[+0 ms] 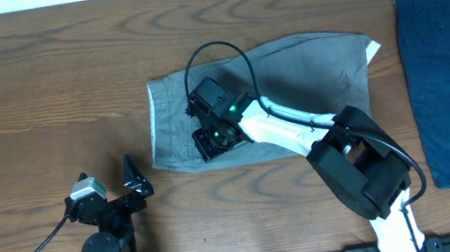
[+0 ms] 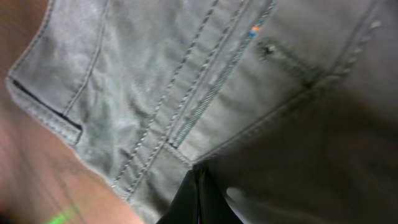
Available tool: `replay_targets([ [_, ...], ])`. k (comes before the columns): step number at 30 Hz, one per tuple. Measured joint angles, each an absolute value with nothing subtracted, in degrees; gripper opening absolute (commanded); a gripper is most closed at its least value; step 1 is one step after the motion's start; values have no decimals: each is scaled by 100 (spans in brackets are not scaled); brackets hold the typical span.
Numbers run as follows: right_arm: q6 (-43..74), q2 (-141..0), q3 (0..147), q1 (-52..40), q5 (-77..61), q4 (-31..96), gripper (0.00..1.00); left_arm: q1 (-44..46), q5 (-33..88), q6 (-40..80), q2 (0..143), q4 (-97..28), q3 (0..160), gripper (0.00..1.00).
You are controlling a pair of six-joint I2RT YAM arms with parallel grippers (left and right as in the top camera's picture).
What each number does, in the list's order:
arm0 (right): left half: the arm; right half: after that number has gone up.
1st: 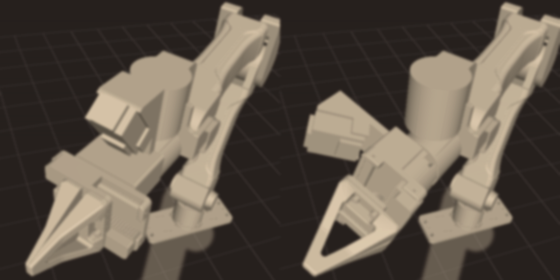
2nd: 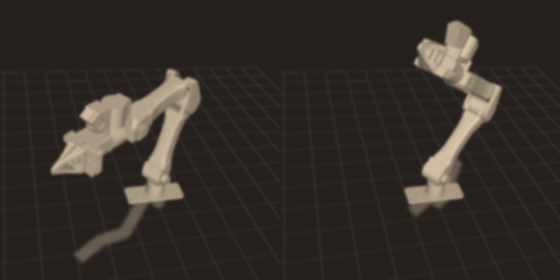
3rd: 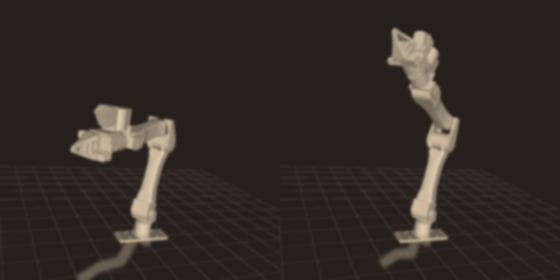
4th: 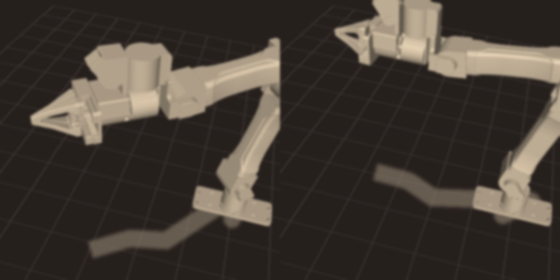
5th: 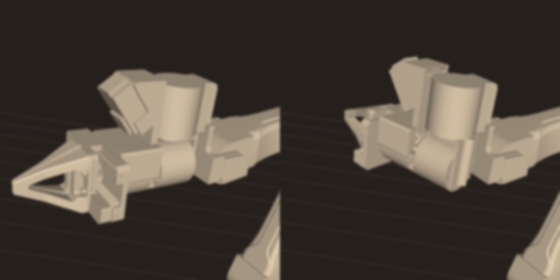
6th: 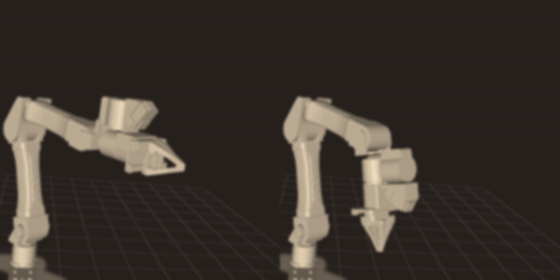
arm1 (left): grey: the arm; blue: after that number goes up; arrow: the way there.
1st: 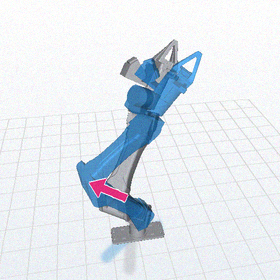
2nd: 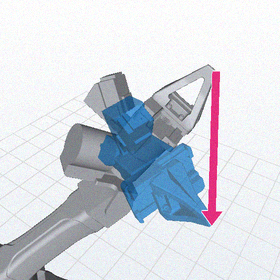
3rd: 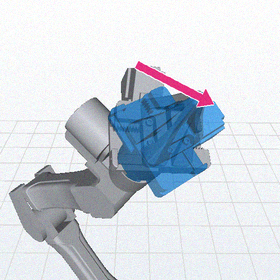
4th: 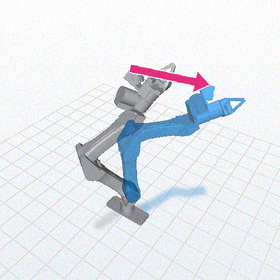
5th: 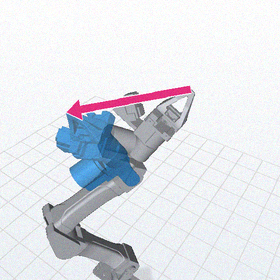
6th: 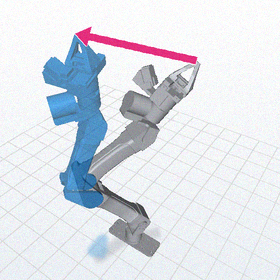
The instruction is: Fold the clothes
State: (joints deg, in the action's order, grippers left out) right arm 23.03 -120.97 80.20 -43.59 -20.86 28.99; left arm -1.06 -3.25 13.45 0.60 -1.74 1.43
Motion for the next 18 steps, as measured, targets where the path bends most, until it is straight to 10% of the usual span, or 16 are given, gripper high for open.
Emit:
replay_targets([
  [18, 2346, -12099, 8431, -4661, -2412, 3588, 1, -106, -325, 1347, 60, -172, 143, 98],
])
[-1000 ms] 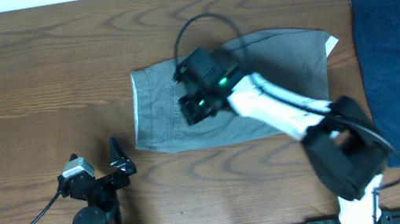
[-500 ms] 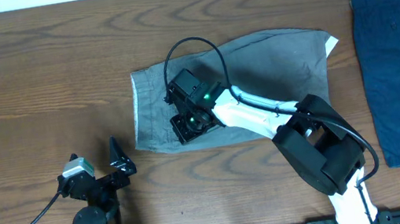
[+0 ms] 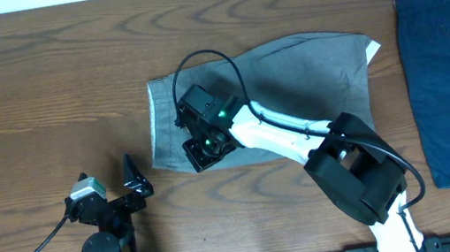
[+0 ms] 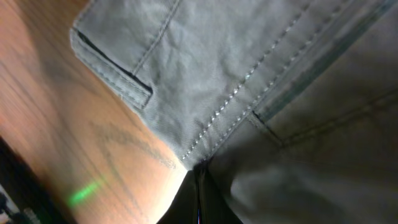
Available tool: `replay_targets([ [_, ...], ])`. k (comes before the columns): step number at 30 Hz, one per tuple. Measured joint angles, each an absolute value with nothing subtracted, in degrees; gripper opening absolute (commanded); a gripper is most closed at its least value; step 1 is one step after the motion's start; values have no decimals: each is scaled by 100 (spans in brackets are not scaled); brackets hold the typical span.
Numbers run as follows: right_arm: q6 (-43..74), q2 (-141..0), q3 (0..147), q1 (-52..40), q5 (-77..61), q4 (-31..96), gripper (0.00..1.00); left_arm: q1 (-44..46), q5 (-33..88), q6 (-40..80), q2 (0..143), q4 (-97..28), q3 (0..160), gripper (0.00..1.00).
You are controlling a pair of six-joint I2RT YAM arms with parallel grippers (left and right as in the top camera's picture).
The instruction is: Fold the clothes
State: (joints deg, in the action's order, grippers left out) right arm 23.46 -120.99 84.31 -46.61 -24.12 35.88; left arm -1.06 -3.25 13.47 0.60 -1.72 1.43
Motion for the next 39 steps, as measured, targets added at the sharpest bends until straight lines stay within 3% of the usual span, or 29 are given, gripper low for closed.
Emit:
replay_targets([
  [3, 2349, -12003, 8722, -4622, -2091, 4145, 9, -106, -325, 1345, 60, -172, 143, 98],
  [5, 2311, -11874, 8908, -4532, -1833, 4488, 25, -106, -322, 1345, 60, -172, 143, 98],
  [6, 2342, -11784, 8965, -4456, -1693, 4600, 41, -106, -325, 1345, 60, -172, 143, 98],
  [8, 2327, -11572, 9091, -4213, -1420, 4831, 88, -106, -322, 1345, 60, -174, 143, 98],
  [9, 2320, -11430, 9139, -4032, -1278, 4906, 99, -106, -325, 1345, 60, -174, 143, 98],
  [23, 2279, -10927, 9277, -1249, -23, 6066, 99, -106, -322, 1345, 60, -174, 143, 98],
  [30, 2279, -10927, 9277, -690, 156, 6147, 99, -106, -322, 1345, 60, -172, 143, 98],
  [39, 2279, -10927, 9277, -607, 198, 6152, 99, -106, -322, 1347, 60, -174, 143, 98],
])
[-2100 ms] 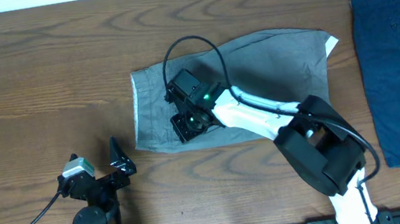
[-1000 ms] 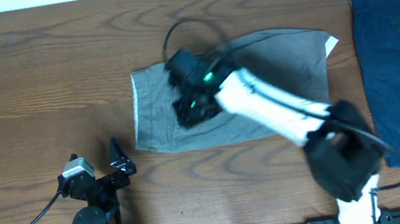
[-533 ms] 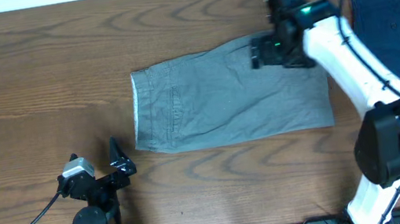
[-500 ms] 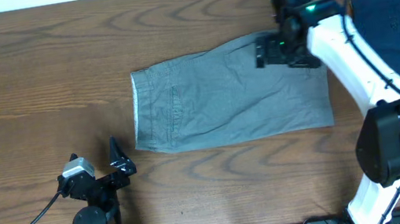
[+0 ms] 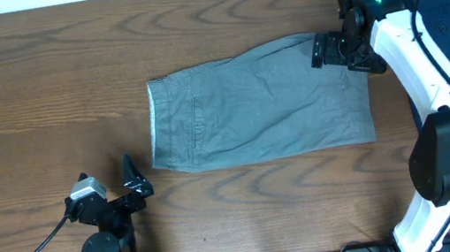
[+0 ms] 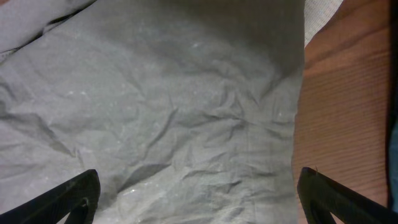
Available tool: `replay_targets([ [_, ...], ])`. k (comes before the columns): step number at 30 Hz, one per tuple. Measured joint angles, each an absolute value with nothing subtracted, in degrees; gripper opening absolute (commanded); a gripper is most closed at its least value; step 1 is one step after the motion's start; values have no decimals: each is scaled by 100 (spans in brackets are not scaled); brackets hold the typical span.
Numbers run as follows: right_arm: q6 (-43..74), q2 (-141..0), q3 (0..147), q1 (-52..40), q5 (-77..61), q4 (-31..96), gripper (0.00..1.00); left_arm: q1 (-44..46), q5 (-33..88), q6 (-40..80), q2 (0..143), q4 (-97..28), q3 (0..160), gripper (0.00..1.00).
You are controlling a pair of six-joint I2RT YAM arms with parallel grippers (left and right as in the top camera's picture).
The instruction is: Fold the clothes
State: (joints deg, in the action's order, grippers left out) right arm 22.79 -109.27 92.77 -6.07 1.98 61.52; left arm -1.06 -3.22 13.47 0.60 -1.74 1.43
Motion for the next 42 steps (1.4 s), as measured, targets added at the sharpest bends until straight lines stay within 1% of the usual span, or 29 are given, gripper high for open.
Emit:
replay_targets([
  [6, 2279, -10927, 9277, -604, 196, 6149, 99, -106, -8, 1529, 60, -178, 143, 98],
  [9, 2279, -10927, 9277, -604, 198, 6149, 99, -104, 523, 2058, 60, -14, 99, 98],
  [14, 2279, -10927, 9277, -604, 198, 6152, 99, -104, 1798, 2995, 60, 685, 58, 98],
  [17, 2279, -10927, 9277, -604, 198, 6154, 99, -104, 2388, 3236, 60, 1251, 45, 98],
  [21, 2279, -10927, 9277, -604, 196, 6154, 99, -104, 2773, 3319, 132, 1251, 185, 98],
  [23, 2279, -10927, 9277, -604, 198, 6152, 99, -104, 2862, 3267, 353, 934, 495, 98],
  [27, 2279, -10927, 9277, -604, 198, 6156, 99, -102, 3098, 2810, 1417, -49, 1693, 98],
  [36, 2279, -10927, 9273, -604, 202, 6158, 99, -99, 3315, 1273, 5231, -3629, 5301, 98],
  [38, 2279, -10927, 9273, -604, 198, 6156, 99, -99, 3317, 1031, 5959, -4082, 5813, 98],
  [42, 2279, -10927, 9273, -607, 200, 6154, 99, -99, 3328, 740, 7231, -4156, 6281, 98],
])
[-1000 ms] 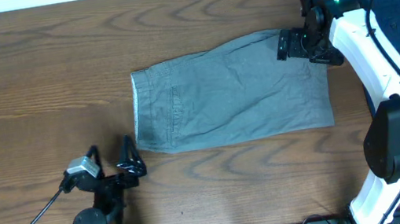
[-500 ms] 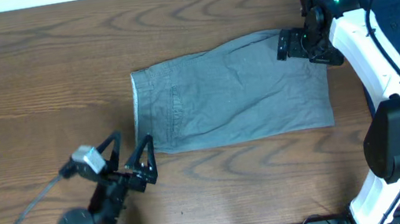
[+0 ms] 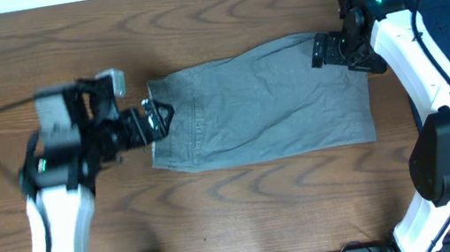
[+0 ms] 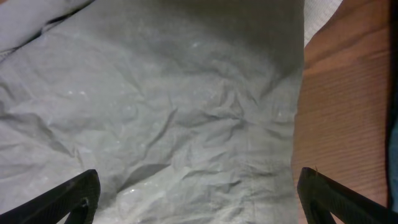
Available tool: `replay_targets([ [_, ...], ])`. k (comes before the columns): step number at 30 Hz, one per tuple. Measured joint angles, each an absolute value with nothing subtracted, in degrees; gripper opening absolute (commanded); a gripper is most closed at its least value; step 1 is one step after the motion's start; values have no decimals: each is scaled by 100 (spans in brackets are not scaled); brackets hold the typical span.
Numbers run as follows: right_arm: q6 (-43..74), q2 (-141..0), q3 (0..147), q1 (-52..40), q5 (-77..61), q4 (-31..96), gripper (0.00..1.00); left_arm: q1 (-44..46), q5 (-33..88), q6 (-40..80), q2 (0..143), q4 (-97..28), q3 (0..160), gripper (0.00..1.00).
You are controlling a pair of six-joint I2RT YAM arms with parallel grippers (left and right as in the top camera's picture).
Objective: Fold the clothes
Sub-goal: 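Reach the left gripper to the shorts' left edge and grasp it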
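Grey shorts [image 3: 262,103] lie flat across the middle of the table, with the waistband at the left and the leg hems at the right. My right gripper [image 3: 334,49] hovers over the shorts' far right corner. In the right wrist view it [image 4: 199,202] is open wide, and wrinkled grey cloth [image 4: 174,112] lies between its dark fingertips [image 4: 78,196]. My left gripper [image 3: 158,118] is at the waistband's left edge; it is blurred and appears open.
A dark blue garment lies spread at the right of the table. Dark and red clothes are heaped behind it, and a pink piece lies at the front right. Bare wood [image 4: 348,124] borders the shorts' hem.
My left arm has left its parked place at the front left and now reaches the waistband's left edge. The right arm and the shorts have not moved.
My right gripper was first shut and low over the shorts near the waistband, then closer to their front left corner. Later it stood open over the far right corner, with the shorts lying flatter. The left arm stayed parked until now.
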State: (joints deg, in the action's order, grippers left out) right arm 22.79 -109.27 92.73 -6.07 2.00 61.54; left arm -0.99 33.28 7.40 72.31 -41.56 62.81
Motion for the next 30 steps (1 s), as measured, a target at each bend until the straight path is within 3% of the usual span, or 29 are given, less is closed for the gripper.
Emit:
replay_targets([
  [13, 2279, -10927, 9273, -604, 200, 6152, 99, -95, 3301, 567, 9891, -2281, 6278, 98],
  [30, 2279, -10927, 9273, -604, 198, 6154, 99, -95, 2694, 287, 10663, -2373, 6278, 98],
])
